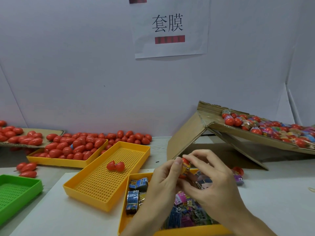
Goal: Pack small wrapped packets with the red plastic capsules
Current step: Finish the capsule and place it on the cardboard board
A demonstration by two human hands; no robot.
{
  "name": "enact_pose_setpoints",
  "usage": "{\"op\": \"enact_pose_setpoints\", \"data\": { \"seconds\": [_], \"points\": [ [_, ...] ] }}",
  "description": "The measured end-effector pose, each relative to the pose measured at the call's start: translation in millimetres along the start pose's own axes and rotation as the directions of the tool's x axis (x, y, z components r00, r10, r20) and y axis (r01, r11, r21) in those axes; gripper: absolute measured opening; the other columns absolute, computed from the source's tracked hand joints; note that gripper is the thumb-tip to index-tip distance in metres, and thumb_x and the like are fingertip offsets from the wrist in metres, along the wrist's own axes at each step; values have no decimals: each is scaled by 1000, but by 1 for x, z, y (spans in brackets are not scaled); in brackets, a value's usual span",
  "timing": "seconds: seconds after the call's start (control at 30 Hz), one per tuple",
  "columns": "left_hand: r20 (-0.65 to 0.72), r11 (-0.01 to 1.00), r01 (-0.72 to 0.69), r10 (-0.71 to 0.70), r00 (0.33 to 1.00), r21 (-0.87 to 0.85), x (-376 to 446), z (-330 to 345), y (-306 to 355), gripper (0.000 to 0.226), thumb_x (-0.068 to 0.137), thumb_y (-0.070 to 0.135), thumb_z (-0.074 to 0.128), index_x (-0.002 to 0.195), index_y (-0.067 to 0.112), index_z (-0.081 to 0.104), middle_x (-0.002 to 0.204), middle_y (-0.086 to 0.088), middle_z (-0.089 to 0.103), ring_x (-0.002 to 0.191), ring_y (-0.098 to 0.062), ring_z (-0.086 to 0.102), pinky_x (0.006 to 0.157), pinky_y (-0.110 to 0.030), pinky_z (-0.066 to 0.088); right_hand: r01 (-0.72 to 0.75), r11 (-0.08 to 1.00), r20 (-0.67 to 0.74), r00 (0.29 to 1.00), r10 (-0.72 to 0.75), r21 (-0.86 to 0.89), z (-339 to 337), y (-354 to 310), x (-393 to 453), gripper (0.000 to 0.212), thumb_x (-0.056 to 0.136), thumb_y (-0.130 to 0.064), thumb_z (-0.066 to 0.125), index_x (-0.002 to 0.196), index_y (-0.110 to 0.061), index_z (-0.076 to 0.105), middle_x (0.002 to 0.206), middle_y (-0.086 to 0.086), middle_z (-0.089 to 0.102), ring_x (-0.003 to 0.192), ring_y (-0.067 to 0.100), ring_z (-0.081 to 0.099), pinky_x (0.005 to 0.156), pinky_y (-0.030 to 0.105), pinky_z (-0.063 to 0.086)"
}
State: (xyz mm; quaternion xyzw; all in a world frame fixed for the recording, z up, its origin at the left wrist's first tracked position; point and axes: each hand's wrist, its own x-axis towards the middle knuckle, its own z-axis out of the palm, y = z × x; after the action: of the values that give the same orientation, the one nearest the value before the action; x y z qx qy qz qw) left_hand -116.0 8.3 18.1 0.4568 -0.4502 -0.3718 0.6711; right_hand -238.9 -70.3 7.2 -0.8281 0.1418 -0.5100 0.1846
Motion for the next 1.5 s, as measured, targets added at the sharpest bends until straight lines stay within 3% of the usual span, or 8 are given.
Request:
{"op": "enact_pose_setpoints", "data": {
  "seconds": [0.23,0.43,0.63,0.73,0.9,1.07,1.27,1.5],
  "points": [
    [-25,1000,-3,3,1000,2,-2,8,-5,43,91,47,48,110,15,70,93,-16,76,82,-31,75,70,-33,62,-34,997,-50,998,37,70,1,-5,-2,46,78,-36,74,123,-29,65,116,-20,58,104,2,63,72,10,56],
    [-83,971,-107,127,988,216,-3,5,0,34,88,51,54,102,28,75,95,-5,75,89,-27,72,82,-53,58,-17,998,-1,1000,17,57,0,-6,1,55,75,-22,85,125,-27,63,120,-22,62,108,-3,62,80,8,52],
    [-63,772,-102,181,981,627,-5,6,-4,41,86,64,36,91,30,58,77,4,68,76,-10,65,71,-37,54,-6,1000,34,999,5,22,-2,-5,-2,66,70,-21,88,129,-23,58,125,-29,54,113,-20,53,85,3,48],
    [-115,719,-57,188,975,693,-6,9,-9,41,88,65,28,89,32,51,79,3,66,75,-11,64,69,-32,53,24,999,16,1000,-24,-48,0,-3,-3,66,68,-18,90,129,-15,62,122,-19,58,112,-13,55,81,0,47],
    [-113,768,-78,193,975,636,-9,12,-5,45,88,66,30,82,30,56,76,-2,68,75,-14,66,65,-38,53,-6,999,-10,1000,6,-38,2,-4,-2,59,69,-21,89,124,-16,68,117,-28,59,102,-22,55,74,-3,45],
    [-109,989,6,10,994,148,-8,8,4,44,95,49,40,85,30,78,84,-3,76,79,-13,74,62,-21,56,-64,991,10,998,63,116,-4,-9,3,52,75,-24,85,116,-45,61,108,-30,66,92,-5,66,59,15,57],
    [-113,973,108,-133,985,-204,-5,13,4,43,91,32,49,92,-2,75,93,-31,72,82,-34,74,67,-30,61,-120,985,14,993,119,127,-4,-4,2,54,73,-16,87,120,-31,65,107,-26,68,99,-6,66,69,12,57],
    [-163,964,136,-175,971,-226,-6,16,1,42,100,28,47,97,-5,73,94,-30,72,83,-35,75,69,-33,62,-131,980,6,991,132,152,-4,-5,3,52,73,-18,87,118,-33,65,107,-26,68,100,-6,66,75,12,56]
  ]
}}
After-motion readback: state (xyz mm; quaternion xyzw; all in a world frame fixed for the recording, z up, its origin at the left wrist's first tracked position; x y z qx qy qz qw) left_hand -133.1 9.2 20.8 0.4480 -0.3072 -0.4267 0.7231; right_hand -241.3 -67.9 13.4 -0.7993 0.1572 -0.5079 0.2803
